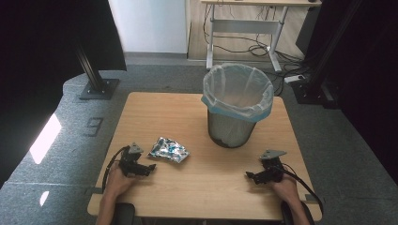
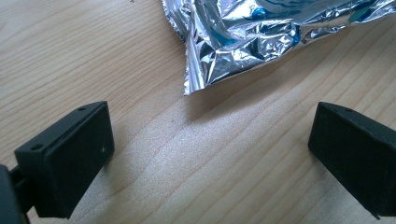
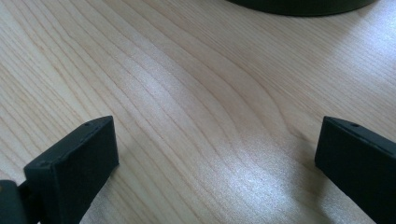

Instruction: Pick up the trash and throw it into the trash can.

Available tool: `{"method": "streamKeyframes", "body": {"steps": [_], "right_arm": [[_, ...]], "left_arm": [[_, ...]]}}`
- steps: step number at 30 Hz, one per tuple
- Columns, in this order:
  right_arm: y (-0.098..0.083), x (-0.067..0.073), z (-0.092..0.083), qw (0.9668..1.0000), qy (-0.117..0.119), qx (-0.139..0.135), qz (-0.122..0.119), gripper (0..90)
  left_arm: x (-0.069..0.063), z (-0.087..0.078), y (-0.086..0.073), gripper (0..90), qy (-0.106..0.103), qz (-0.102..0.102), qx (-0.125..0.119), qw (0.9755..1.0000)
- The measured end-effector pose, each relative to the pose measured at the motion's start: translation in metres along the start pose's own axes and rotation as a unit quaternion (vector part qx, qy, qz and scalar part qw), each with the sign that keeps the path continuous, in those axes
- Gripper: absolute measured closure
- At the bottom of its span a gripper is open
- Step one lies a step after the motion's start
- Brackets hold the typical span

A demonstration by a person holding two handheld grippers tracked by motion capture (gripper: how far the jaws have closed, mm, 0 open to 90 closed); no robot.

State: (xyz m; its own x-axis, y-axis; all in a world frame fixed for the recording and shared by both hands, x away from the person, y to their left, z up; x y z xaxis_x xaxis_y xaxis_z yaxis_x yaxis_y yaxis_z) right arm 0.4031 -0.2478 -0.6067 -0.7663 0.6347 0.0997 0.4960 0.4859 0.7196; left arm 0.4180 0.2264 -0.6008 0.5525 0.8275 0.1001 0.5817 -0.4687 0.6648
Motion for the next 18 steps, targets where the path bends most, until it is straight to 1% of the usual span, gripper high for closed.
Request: {"method": "streamKeyframes", "body": {"steps": [4,12,15,18], "right_arm": [[-0.0007,0.0006,-0.0007,1.0,-0.004,-0.001,0.003,0.0],[-0.0031,0.0029,-0.0029,0.9995,-0.023,-0.004,0.021,0.0],[-0.0036,0.0034,-0.0034,0.9994,-0.025,-0.004,0.023,0.0],[-0.0039,0.0042,-0.0036,0.9994,-0.026,-0.005,0.023,0.0]], "left_arm": [[-0.0004,0.0002,0.0002,0.0,0.001,-0.001,0.001,1.0],[0.0006,-0.0003,-0.0002,0.3,0.0,0.0,-0.001,1.0],[0.0007,-0.0005,-0.0002,0.7,0.0,0.0,-0.001,1.0],[0.0006,-0.0008,0.0008,1.2,0.001,-0.003,0.005,1.0]]}}
Point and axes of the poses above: each handheld gripper's, and its own axes: z roughly forward along the jaws, y roughly out of its top, x roughly to its left, the point moved 7 cm from there along z, roughly forward along the jaws, and after that the axes turned 8 degrees about y, right-handed, at the moved point
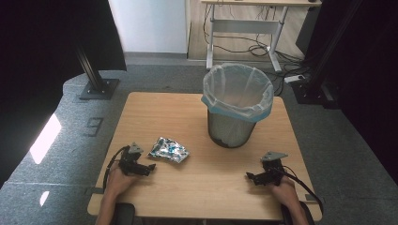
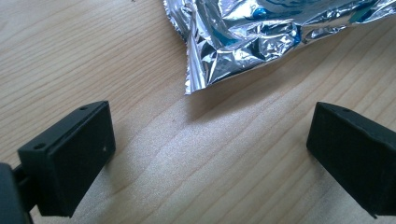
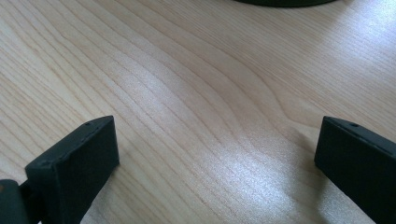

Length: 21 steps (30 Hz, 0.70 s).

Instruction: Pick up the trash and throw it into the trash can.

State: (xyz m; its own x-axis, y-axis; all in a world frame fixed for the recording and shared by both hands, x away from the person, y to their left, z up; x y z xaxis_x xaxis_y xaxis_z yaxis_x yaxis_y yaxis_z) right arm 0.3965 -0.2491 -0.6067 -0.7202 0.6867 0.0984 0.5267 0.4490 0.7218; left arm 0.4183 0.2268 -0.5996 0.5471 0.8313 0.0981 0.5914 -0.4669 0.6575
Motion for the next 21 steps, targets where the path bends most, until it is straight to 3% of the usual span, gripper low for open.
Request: {"method": "streamKeyframes", "body": {"steps": [4,11,21], "right_arm": [[-0.001,0.001,0.0,1.0,-0.001,0.0,0.0,0.0],[-0.001,0.002,-0.001,1.0,-0.001,0.0,-0.001,0.0],[-0.002,0.003,-0.001,1.0,0.0,0.001,0.0,0.0]], "left_arm": [[0.003,-0.002,0.001,6.3,0.002,-0.005,0.004,1.0],[0.012,-0.006,0.001,6.7,0.008,-0.016,0.008,0.9998],[0.016,-0.017,0.022,8.9,0.011,-0.013,-0.005,0.9998]]}}
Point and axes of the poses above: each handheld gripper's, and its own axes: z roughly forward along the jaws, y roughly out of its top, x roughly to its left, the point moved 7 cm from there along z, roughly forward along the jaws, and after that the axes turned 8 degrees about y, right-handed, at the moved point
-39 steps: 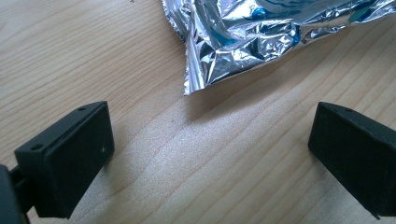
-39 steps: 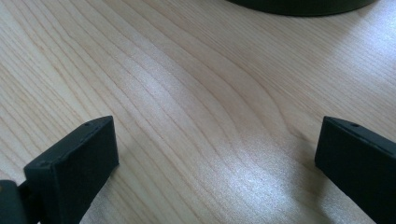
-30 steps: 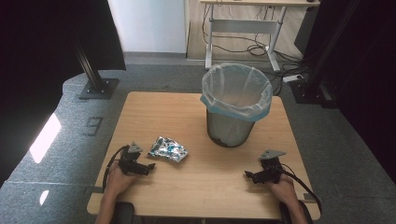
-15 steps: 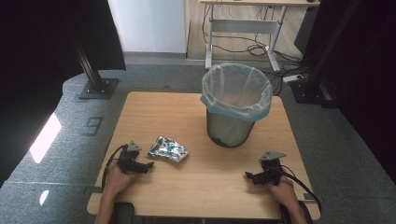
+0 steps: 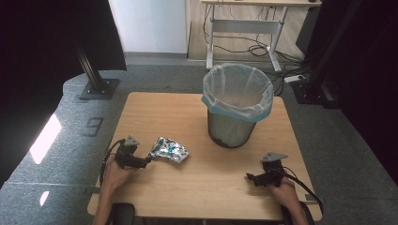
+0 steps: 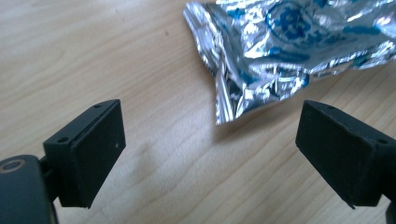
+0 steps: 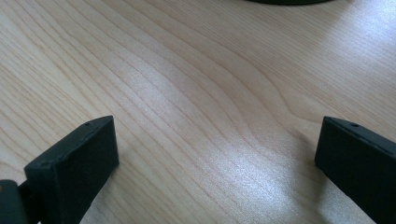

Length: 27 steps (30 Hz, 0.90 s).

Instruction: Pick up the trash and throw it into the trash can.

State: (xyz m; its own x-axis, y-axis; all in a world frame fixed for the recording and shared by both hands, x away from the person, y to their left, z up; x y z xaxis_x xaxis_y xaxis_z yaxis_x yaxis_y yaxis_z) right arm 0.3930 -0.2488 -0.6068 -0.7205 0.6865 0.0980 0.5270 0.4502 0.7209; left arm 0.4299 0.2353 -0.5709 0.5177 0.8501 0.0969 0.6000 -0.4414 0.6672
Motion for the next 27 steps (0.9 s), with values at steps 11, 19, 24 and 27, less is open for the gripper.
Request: {"method": "streamKeyframes", "body": {"steps": [11,19,24,27], "right_arm": [[0.0,0.0,0.0,1.0,0.0,0.0,0.0,0.0],[0.0,0.0,0.0,1.0,0.0,0.0,0.0,0.0],[0.0,0.0,0.0,1.0,0.0,0.0,0.0,0.0],[0.0,0.0,0.0,1.0,0.0,0.0,0.0,0.0]], "left_arm": [[-0.002,-0.001,0.035,13.5,-0.013,-0.007,-0.028,0.9995],[-0.008,0.027,0.043,14.2,-0.018,0.0,-0.011,0.9998],[-0.015,0.042,0.04,15.8,-0.015,0.01,0.002,0.9998],[-0.017,0.054,0.034,19.3,0.003,0.024,0.021,0.9995]]}}
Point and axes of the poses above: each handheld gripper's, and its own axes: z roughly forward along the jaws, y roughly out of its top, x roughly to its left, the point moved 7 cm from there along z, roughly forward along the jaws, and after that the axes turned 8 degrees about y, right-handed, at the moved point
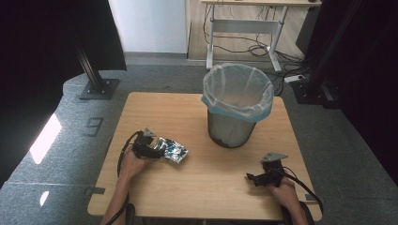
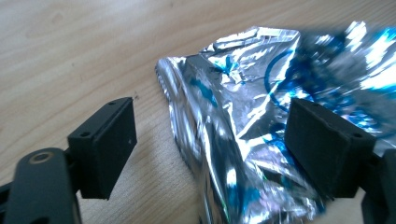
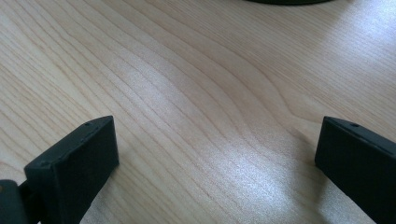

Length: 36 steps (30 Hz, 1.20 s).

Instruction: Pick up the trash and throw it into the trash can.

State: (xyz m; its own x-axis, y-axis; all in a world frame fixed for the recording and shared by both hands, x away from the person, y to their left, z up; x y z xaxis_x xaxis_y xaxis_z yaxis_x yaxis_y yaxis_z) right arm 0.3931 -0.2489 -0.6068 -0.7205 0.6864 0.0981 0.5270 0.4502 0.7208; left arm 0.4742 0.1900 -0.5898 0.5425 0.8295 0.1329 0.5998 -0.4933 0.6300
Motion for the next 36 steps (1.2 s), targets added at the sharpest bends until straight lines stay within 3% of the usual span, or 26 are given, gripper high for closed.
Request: {"method": "streamKeyframes", "body": {"steps": [4,8,14,19,22,36], "right_arm": [[0.0,0.0,0.0,1.0,0.0,0.0,0.0,0.0],[0.0,0.0,0.0,1.0,0.0,0.0,0.0,0.0],[0.0,0.0,0.0,1.0,0.0,0.0,0.0,0.0],[0.0,0.0,0.0,1.0,0.0,0.0,0.0,0.0],[0.0,0.0,0.0,1.0,0.001,0.0,-0.001,0.0],[0.0,0.0,0.0,1.0,0.001,0.0,-0.001,0.0]], "left_arm": [[0.0,0.001,-0.002,27.9,-0.01,-0.01,-0.007,0.9999],[-0.005,-0.002,-0.003,42.7,-0.017,-0.005,-0.018,0.9997],[-0.006,-0.004,-0.001,65.5,0.001,-0.032,-0.012,0.9994],[-0.006,-0.004,-0.001,82.7,-0.002,-0.037,-0.009,0.9993],[-0.007,-0.004,0.0,86.1,-0.002,-0.028,-0.007,0.9996],[-0.003,-0.009,0.006,87.9,-0.044,-0.04,0.009,0.9982]]}}
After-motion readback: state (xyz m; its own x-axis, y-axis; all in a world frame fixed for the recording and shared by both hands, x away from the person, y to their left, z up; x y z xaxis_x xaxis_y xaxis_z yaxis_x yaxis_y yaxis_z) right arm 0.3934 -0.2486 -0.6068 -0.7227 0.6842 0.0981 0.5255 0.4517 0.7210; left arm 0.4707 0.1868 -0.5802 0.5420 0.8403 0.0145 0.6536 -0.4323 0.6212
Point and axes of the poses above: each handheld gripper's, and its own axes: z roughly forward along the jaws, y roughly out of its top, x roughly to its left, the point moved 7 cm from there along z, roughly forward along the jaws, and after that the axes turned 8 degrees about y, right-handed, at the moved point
